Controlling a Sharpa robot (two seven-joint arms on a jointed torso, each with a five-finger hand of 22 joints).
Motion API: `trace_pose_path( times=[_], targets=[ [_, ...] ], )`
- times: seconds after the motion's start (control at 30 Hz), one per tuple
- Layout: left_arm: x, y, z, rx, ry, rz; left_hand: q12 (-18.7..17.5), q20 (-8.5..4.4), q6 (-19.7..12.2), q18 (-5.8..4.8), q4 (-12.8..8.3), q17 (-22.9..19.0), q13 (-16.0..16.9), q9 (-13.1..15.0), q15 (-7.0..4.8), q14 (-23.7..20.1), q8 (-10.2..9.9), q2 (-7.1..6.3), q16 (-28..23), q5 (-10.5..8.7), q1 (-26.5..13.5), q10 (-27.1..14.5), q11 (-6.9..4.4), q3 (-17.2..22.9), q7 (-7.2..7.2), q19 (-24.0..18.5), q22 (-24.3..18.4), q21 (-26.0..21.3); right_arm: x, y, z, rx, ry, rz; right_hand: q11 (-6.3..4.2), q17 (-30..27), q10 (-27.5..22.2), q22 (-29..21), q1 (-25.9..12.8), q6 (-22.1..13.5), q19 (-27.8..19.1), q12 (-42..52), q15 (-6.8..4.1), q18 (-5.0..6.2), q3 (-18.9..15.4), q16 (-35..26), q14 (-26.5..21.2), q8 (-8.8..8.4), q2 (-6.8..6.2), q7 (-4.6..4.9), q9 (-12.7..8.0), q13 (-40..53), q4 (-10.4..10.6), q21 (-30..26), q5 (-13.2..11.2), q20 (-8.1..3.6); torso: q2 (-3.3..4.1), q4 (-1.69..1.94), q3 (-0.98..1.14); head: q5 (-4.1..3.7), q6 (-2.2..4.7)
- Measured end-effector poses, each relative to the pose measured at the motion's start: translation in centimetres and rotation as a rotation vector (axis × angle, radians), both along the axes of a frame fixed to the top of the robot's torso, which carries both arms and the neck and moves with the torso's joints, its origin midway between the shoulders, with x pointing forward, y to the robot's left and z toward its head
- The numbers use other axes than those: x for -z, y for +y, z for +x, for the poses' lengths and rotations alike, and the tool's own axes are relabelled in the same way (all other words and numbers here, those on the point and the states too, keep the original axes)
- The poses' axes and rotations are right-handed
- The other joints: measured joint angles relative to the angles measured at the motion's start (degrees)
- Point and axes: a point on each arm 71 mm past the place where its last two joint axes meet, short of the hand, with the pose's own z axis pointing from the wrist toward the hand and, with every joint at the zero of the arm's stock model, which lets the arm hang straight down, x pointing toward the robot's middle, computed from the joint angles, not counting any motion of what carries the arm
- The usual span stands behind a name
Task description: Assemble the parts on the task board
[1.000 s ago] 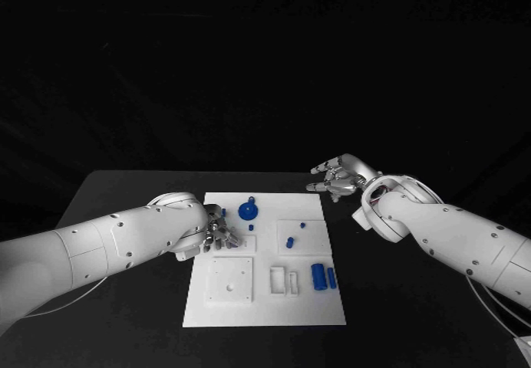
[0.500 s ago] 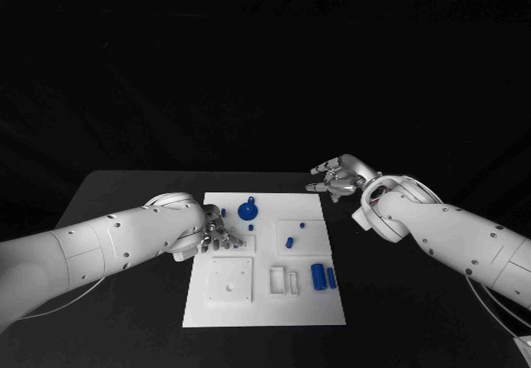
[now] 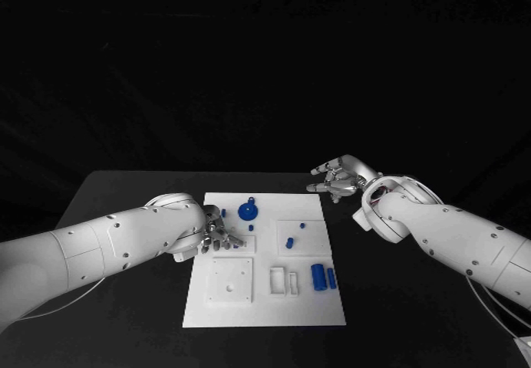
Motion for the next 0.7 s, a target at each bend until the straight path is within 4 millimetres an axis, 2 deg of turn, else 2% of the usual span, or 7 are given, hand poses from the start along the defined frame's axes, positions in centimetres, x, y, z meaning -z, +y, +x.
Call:
trace_pose_path(
  times=[0.07, 0.13, 0.17, 0.23, 0.3, 0.37, 0.7],
  targets=[
    [0.0, -0.1, -0.1, 0.001, 0.0, -0.003, -0.3, -0.2, -0.4, 0.0, 0.2, -0.2, 0.0, -0.1, 0.02, -0.4, 0.0, 0.0, -0.2, 0.0, 0.0, 0.0, 0.0, -0.2, 0.4, -0.2, 0.0, -0.1, 0.0, 0.0, 0.0, 0.0, 0.0, 0.0, 0.0, 0.0, 0.0, 0.0, 0.0, 0.0, 0.0, 0.0, 0.0, -0.01, 0.0, 0.0, 0.0, 0.0, 0.0, 0.0, 0.0, 0.0, 0.0, 0.0, 0.0, 0.0, 0.0, 0.01, 0.02, -0.02, 0.0],
    [0.0, -0.2, -0.1, 0.002, 0.0, -0.005, -0.4, -0.2, -0.4, -0.9, 0.2, -0.3, 0.0, -0.2, 0.0, -0.4, 0.0, 0.0, -0.2, 0.0, 0.0, 0.0, 0.0, -0.2, 0.42, -0.2, 0.0, -0.3, 0.0, 0.0, 0.0, 0.001, 0.001, 0.0, 0.0, 0.0, 0.0, 0.0, 0.0, 0.0, 0.0, 0.0, 0.0, 0.0, 0.0, 0.0, 0.0, 0.0, 0.0, 0.0, 0.0, 0.0, 0.0, 0.0, 0.0, 0.0, 0.0, 0.01, 0.03, -0.04, 0.0],
    [0.0, -0.3, -0.1, 0.003, 0.0, -0.006, -0.7, -0.2, -1.2, -0.9, 0.2, -0.4, 0.1, -0.4, 0.2, -0.6, 0.0, 0.0, -0.2, 0.0, 0.0, 0.0, 0.0, -0.2, 0.52, -0.2, 0.0, -0.6, 0.0, 0.0, 0.0, 0.001, 0.001, 0.0, 0.0, 0.0, 0.0, 0.0, 0.0, 0.0, 0.0, 0.0, 0.0, 0.0, 0.0, 0.0, 0.0, 0.0, 0.0, 0.0, 0.0, 0.0, 0.0, 0.0, 0.0, 0.0, 0.0, 0.01, 0.03, -0.04, 0.0],
    [0.0, -0.4, -0.1, 0.003, -0.001, -0.007, -0.8, -0.31, -3.8, -0.9, -0.2, -0.7, 0.1, -3.2, 0.33, -1.1, 0.0, 0.52, -0.2, 0.1, -0.5, 0.0, 0.44, 0.2, 1.11, -0.3, 0.0, -0.7, 0.0, 0.0, 0.0, 0.001, 0.001, 0.0, 0.0, 0.0, 0.0, 0.0, 0.0, 0.0, 0.0, 0.0, 0.0, 0.0, 0.0, 0.0, 0.0, 0.0, 0.0, -0.01, 0.0, 0.0, 0.0, 0.0, 0.0, 0.0, 0.0, 0.01, 0.03, -0.04, -0.01],
    [0.0, -0.5, -0.1, 0.004, -0.002, -0.008, -0.3, -0.31, -3.9, -0.9, -1.0, -1.2, 0.0, -5.2, 0.31, -1.1, 0.0, 0.99, 0.3, 0.72, -1.0, 0.1, 0.51, 0.3, 1.19, -0.3, 0.0, -0.7, 0.0, 0.0, 0.0, 0.001, 0.001, 0.0, 0.0, 0.0, 0.0, 0.0, 0.0, 0.0, 0.0, 0.0, 0.0, 0.0, 0.0, 0.0, 0.0, 0.0, 0.0, -0.01, 0.0, 0.0, 0.0, 0.0, 0.0, 0.0, 0.0, 0.01, 0.02, -0.04, -0.01],
    [0.0, -0.6, -0.1, 0.006, -0.003, -0.009, -0.3, -0.3, -3.9, -0.9, -1.7, -1.5, -0.2, -5.9, 0.31, -1.1, 0.0, 1.07, 0.3, 1.0, -1.0, 0.1, 0.51, 0.4, 1.19, -0.3, 0.0, -0.7, 0.0, 0.0, 0.0, 0.001, 0.001, 0.0, 0.0, 0.0, 0.0, -0.1, 0.0, 0.0, 0.0, 0.0, 0.0, -0.01, 0.0, 0.0, 0.0, 0.0, 0.0, -0.01, 0.0, 0.0, 0.3, 0.0, 0.0, 0.0, 0.0, 0.01, 0.04, -0.04, -0.01],
    [0.0, -1.1, 0.0, 0.01, -0.006, -0.006, 0.4, -0.3, -4.9, -0.9, -5.2, -2.5, -0.6, -6.7, 0.31, -1.5, 0.0, 3.23, 1.0, 3.98, -0.9, 0.1, 0.51, -0.1, 1.56, -0.3, 0.0, -0.7, 0.0, 0.0, 0.0, 0.0, 0.001, 0.001, 0.0, -0.1, 0.0, -0.1, 0.0, 0.0, 0.0, 0.0, 0.0, -0.01, -0.1, 0.0, 0.0, 0.0, 0.0, -0.03, 0.0, 0.0, 0.4, 0.0, 0.0, 0.0, 0.02, -0.01, 0.04, -0.17, -0.01]
  ],
)
